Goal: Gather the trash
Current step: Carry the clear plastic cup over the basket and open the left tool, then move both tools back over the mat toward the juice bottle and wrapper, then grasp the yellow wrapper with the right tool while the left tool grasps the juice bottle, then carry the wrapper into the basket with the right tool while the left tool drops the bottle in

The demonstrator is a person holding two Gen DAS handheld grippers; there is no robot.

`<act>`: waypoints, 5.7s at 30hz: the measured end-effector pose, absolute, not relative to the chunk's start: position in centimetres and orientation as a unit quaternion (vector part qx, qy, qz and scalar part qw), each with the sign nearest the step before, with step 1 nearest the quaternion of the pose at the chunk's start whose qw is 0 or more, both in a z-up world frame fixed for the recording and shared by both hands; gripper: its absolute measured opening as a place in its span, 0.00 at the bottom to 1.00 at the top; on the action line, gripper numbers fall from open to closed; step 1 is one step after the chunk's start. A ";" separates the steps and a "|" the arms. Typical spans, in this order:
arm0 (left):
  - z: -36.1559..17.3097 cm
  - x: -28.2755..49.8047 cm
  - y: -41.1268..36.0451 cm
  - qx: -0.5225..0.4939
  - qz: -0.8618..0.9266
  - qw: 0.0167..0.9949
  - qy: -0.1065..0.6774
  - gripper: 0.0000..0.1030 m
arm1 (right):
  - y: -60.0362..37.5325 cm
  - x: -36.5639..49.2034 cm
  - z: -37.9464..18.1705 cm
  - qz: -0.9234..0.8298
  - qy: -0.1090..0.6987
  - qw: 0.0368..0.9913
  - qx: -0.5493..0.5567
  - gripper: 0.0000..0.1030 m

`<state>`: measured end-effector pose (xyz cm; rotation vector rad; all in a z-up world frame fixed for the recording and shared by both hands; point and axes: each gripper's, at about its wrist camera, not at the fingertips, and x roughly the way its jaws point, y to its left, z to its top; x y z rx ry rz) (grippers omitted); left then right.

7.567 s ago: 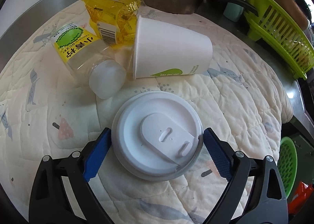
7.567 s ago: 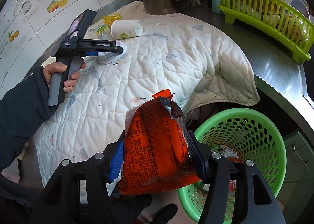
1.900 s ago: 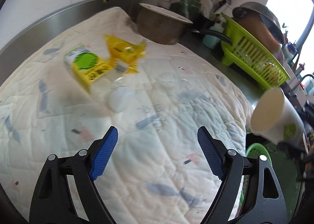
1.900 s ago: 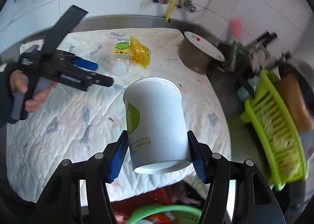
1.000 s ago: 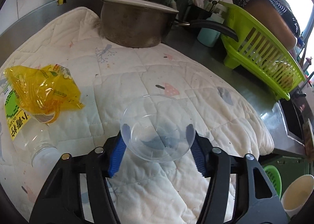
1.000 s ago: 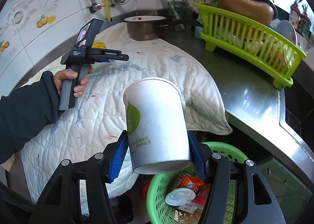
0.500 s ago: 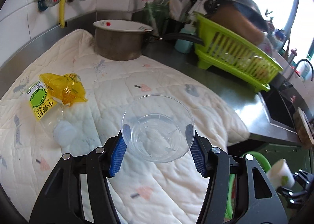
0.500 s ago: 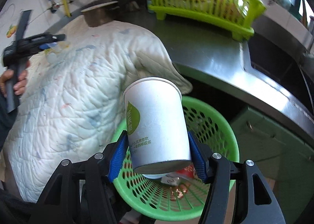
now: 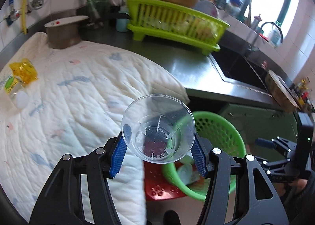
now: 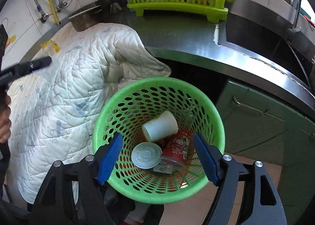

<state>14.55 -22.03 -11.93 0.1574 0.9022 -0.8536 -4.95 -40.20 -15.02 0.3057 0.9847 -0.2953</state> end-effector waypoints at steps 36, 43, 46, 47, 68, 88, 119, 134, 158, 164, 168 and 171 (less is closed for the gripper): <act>-13.0 5.7 -27.2 0.211 -0.249 0.868 0.373 0.95 | -41.4 -10.3 -11.9 -0.166 0.434 0.873 0.149 0.83; -12.1 6.8 -25.6 0.239 -0.185 0.891 0.340 0.95 | -40.4 -8.6 -11.5 -0.155 0.437 0.875 0.136 0.83; -11.8 7.5 -24.5 0.233 -0.175 0.893 0.343 0.95 | -39.7 -7.6 -11.2 -0.147 0.436 0.878 0.130 0.83; -11.6 7.8 -24.1 0.231 -0.171 0.894 0.342 0.95 | -39.5 -7.2 -11.1 -0.144 0.436 0.879 0.127 0.83; -8.8 21.9 -4.5 0.135 0.022 0.922 0.362 0.95 | -30.9 10.9 -9.7 -0.015 0.426 0.902 0.063 0.83; -10.2 27.9 9.5 0.048 0.113 0.906 0.406 0.95 | -14.6 36.7 -9.6 0.131 0.404 0.905 0.012 0.79; -10.7 38.7 4.2 -0.133 -0.008 0.877 0.461 0.95 | -18.7 31.1 -8.7 0.117 0.377 0.918 0.032 0.27; -17.0 47.9 -1.4 -0.185 0.010 0.817 0.546 0.75 | -24.0 22.1 -9.2 0.060 0.394 0.915 0.067 0.27; -11.3 35.4 -1.0 -0.165 -0.123 0.829 0.519 0.54 | -31.9 6.5 -12.5 -0.054 0.432 0.893 0.113 0.27; -9.1 29.0 -2.9 -0.157 -0.179 0.827 0.509 0.53 | -34.6 1.9 -14.6 -0.095 0.451 0.878 0.131 0.28; -8.0 24.3 -5.2 -0.148 -0.226 0.819 0.506 0.53 | -36.1 -0.9 -15.7 -0.120 0.463 0.868 0.134 0.30; -7.7 21.1 -7.9 -0.134 -0.264 0.809 0.508 0.53 | -37.1 -2.8 -16.2 -0.130 0.470 0.862 0.141 0.32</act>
